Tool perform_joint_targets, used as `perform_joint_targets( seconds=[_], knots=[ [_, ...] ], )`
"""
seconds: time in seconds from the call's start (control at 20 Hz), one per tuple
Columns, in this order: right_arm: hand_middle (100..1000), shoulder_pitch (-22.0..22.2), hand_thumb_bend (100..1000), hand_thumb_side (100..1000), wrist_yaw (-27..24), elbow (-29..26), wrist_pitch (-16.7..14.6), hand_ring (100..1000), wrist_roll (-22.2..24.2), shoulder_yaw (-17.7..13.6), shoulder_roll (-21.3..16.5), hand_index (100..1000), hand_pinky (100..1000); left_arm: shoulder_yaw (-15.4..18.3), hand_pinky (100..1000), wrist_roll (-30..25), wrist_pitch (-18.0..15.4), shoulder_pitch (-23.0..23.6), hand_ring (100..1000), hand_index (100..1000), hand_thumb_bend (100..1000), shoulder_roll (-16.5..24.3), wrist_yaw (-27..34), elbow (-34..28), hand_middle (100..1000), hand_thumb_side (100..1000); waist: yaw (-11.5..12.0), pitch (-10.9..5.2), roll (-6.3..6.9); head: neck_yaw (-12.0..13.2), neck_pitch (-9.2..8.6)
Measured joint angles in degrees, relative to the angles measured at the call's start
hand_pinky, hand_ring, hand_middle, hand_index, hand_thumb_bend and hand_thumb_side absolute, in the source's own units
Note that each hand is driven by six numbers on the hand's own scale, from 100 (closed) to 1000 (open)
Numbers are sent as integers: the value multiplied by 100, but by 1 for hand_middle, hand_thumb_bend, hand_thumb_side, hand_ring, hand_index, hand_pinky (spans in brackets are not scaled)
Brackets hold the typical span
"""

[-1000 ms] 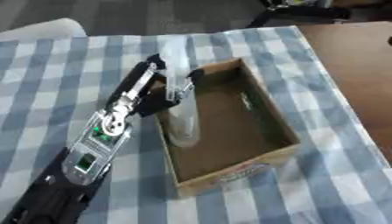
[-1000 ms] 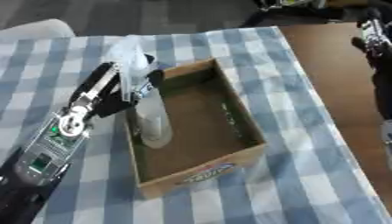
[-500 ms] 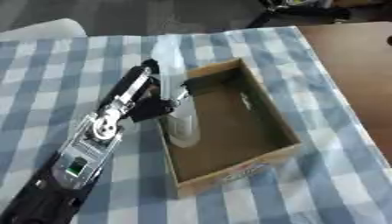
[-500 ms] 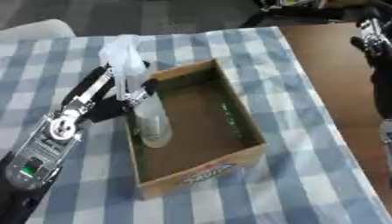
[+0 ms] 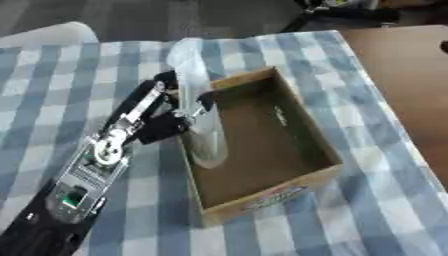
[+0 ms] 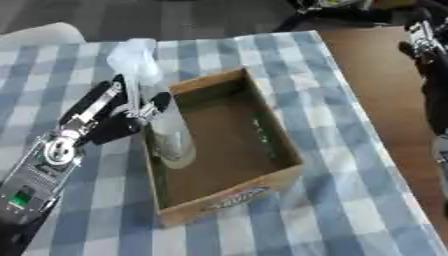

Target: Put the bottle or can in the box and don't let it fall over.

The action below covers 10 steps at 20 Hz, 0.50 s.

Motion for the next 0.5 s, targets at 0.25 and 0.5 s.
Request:
perform_joint_targets(
  seconds=[0.25,0.5],
  knots=[
    [1000,0,100,538,0,0,0,1000,0,0,0,883,933,41,713,-10,41,144,850,834,318,110,119,-196,796,728,34,-16,-1,1,17],
    [1000,2,100,537,-33,0,0,1000,0,-1,0,882,933,65,715,-50,98,305,850,832,309,201,190,-330,795,747,58,-29,-6,12,64]
  ],
)
